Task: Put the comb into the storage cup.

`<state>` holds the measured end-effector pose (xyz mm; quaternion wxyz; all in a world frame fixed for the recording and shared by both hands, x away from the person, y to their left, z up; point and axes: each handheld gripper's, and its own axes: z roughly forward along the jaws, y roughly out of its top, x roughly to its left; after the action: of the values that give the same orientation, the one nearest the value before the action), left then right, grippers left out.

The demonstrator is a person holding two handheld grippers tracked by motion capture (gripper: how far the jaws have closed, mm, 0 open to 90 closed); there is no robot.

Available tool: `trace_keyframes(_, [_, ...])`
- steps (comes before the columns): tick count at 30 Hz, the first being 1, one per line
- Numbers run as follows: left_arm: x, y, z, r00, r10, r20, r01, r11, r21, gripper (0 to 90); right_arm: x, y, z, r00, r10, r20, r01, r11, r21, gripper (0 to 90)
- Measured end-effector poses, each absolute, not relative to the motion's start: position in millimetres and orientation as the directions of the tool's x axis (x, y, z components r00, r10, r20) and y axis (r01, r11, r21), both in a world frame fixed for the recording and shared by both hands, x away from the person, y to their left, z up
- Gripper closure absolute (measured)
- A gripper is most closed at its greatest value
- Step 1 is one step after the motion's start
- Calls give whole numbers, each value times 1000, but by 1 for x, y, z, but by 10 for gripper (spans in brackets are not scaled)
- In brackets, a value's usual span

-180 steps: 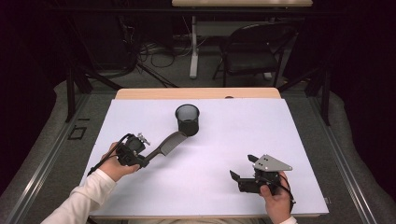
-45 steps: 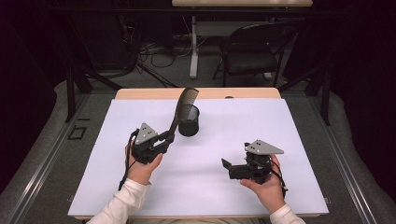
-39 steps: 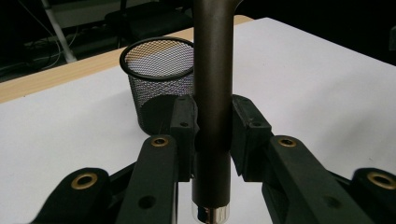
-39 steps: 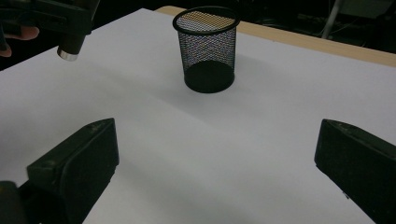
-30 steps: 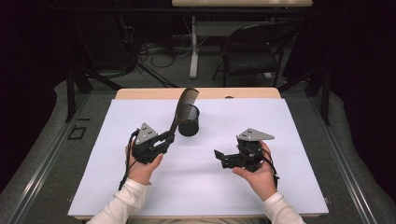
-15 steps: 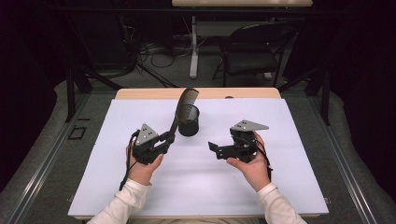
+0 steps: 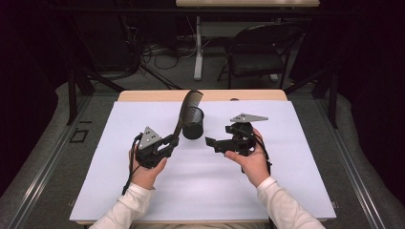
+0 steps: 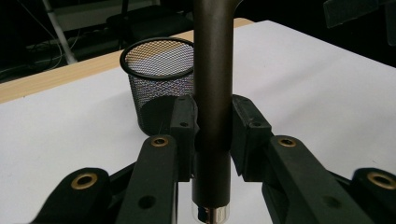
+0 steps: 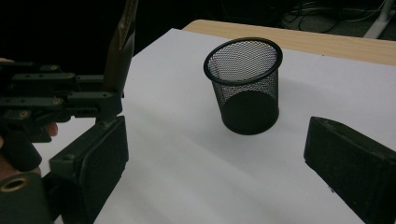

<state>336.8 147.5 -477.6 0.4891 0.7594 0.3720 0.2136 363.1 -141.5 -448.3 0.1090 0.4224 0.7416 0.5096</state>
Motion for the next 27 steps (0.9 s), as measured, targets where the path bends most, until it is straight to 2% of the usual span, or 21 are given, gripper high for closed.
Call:
trace_keyframes(7, [337, 147, -478, 631, 775, -41, 354, -240, 904, 726, 376, -137, -440, -597, 736, 318, 551, 89, 829, 73])
trace_keyframes(13, [337, 146, -479, 628, 777, -38, 353, -241, 904, 726, 383, -137, -428, -588, 717, 375, 568, 36, 822, 118])
trace_keyframes(27, [337, 146, -480, 629, 776, -33, 352, -247, 903, 726, 397, -138, -410, -582, 709, 398, 580, 19, 814, 148])
